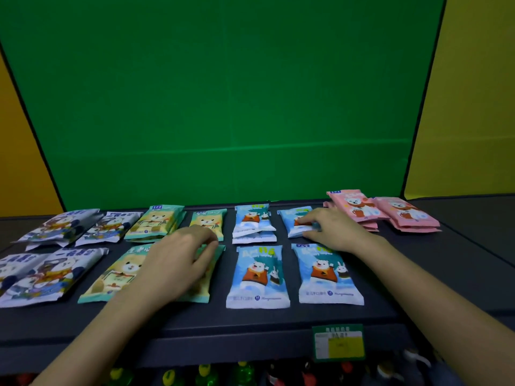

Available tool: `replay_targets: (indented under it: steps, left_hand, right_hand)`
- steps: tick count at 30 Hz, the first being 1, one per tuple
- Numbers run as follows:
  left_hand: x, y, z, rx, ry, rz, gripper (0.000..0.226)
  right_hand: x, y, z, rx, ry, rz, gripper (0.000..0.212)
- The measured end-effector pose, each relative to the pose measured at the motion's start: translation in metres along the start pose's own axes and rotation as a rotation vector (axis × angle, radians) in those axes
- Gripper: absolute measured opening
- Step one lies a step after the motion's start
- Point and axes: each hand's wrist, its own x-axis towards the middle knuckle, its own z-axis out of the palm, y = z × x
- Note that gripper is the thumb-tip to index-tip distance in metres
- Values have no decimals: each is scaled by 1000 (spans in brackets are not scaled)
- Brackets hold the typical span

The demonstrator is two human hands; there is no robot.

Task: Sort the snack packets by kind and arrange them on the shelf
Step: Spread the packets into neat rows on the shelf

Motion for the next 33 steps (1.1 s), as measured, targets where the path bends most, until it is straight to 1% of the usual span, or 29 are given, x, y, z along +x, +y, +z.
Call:
replay_targets:
  steps: [5,9,13,16,19,22,25,27,31,33]
  left_hand:
    - [30,6,5,35,-17,100,23]
    - [54,29,7,-8,-43,146,24]
    - [88,67,12,-87,-131,199,23]
    - [116,97,30,-133,-198,190,26]
    - [146,130,55,-110,-254,135,33]
    - [175,166,84,-31,-320,25,52]
    - [197,197,113,-19,-432,-141,67]
    - [206,209,128,-30,-473,-216,67]
    - [210,210,141,-111,-413,-368,56]
    - [211,208,140,-166,-409,-436,52]
  right_hand:
    - [-9,-8,0,25,8,2,41]
    - [-27,6,-24,11,137,18,35]
    - [-41,55,-61,48,250,169,29]
    - [-42,102,-76,37,226,347,37]
    - [-38,143,-74,-15,132,489,52]
    - [-30,172,-63,-38,70,536,63]
    - [-19,190,-53,-25,-2,545,61]
    - [-13,198,-50,13,-24,535,60]
    - [-7,206,-45,98,-45,511,56]
    - [-5,209,-43,140,-57,498,59]
